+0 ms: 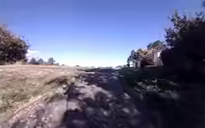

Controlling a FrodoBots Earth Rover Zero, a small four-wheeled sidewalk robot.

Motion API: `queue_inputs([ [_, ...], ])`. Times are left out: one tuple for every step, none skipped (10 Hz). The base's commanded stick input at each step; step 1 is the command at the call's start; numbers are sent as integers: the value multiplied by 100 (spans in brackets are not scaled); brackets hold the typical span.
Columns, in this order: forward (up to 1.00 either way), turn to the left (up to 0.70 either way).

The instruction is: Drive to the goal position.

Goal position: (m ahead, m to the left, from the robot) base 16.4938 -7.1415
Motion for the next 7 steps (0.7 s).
queue_inputs([
  [100, 28],
  [100, 23],
  [100, 2],
  [100, 1],
  [100, 1],
  [100, 1],
  [100, 1],
])
